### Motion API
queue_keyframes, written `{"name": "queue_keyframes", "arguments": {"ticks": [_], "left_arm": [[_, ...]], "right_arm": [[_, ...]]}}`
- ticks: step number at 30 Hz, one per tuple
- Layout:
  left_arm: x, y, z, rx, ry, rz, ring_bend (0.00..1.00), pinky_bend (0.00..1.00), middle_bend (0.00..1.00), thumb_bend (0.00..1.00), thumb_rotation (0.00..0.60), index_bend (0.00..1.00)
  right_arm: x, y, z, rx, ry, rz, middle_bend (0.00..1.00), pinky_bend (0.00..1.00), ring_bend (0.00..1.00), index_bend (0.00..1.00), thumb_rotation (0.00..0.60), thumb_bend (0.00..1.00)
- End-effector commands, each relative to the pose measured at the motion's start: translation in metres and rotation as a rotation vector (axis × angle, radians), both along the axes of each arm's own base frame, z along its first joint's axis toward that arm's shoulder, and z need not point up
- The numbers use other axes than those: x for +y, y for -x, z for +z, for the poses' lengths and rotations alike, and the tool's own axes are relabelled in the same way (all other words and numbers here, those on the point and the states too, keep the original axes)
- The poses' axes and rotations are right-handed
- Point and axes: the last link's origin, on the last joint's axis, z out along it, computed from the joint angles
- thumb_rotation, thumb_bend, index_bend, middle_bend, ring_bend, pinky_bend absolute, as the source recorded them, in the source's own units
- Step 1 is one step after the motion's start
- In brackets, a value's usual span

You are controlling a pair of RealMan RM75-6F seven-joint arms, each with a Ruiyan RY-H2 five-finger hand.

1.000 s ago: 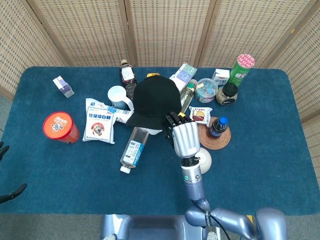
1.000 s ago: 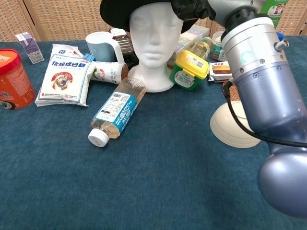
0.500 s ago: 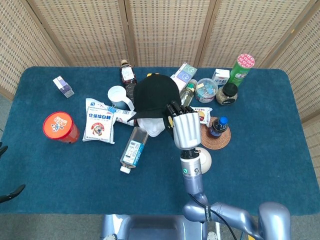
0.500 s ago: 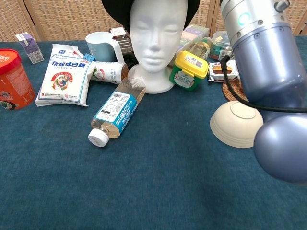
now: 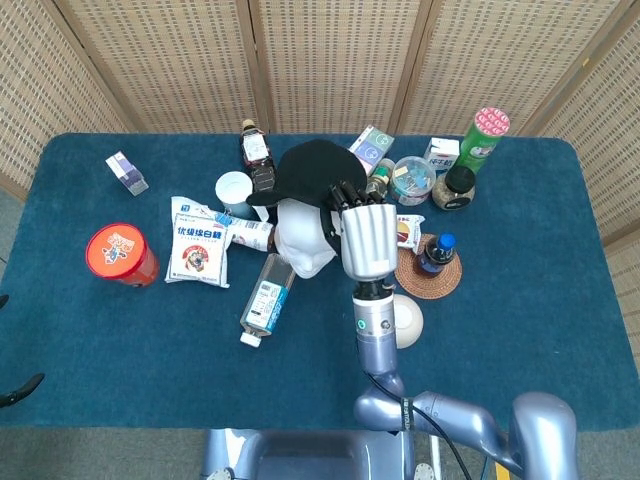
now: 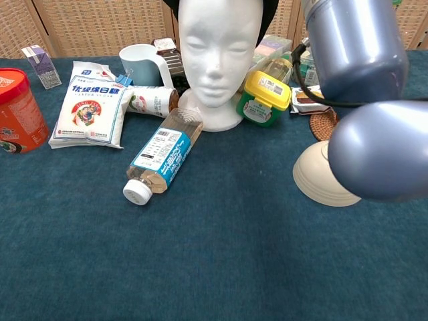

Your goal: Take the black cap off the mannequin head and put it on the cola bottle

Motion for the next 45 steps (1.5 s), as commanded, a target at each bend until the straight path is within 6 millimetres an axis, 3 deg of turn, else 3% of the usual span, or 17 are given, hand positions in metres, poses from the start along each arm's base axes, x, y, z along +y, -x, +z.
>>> {"name": "queue_keyframes", "arguments": {"ticks": [1,15,27,34,40,45], "left_arm": [[0.001,0.001,0.001,-0.002,0.002,0.003,0.0,0.0,0.0,0.16,0.6,0.0],[0.003,0.001,-0.005,0.013,0.032,0.011,0.0,0.0,0.0,0.16,0.6,0.0],[0.01,0.004,-0.008,0.011,0.046,0.043,0.0,0.0,0.0,0.16,0.6,0.0],[0.012,0.004,-0.011,0.018,0.056,0.047,0.0,0.0,0.0,0.16,0.6,0.0],[0.01,0.002,-0.014,0.029,0.059,0.042,0.0,0.0,0.0,0.16,0.6,0.0],[0.009,0.001,-0.014,0.03,0.052,0.037,0.0,0.0,0.0,0.16,0.6,0.0]], "right_arm": [[-0.011,-0.004,0.007,0.008,0.019,-0.016,0.72,0.74,0.73,0.63,0.6,0.46],[-0.068,0.004,0.037,0.022,0.078,-0.129,0.72,0.74,0.72,0.63,0.6,0.46],[-0.105,0.011,0.087,-0.034,0.175,-0.21,0.72,0.73,0.72,0.63,0.6,0.45],[-0.109,0.031,0.117,-0.036,0.228,-0.205,0.72,0.73,0.72,0.63,0.6,0.45],[-0.1,0.07,0.145,0.032,0.279,-0.155,0.72,0.73,0.72,0.63,0.6,0.45],[-0.089,0.093,0.155,0.112,0.301,-0.098,0.72,0.73,0.72,0.63,0.6,0.45]]}}
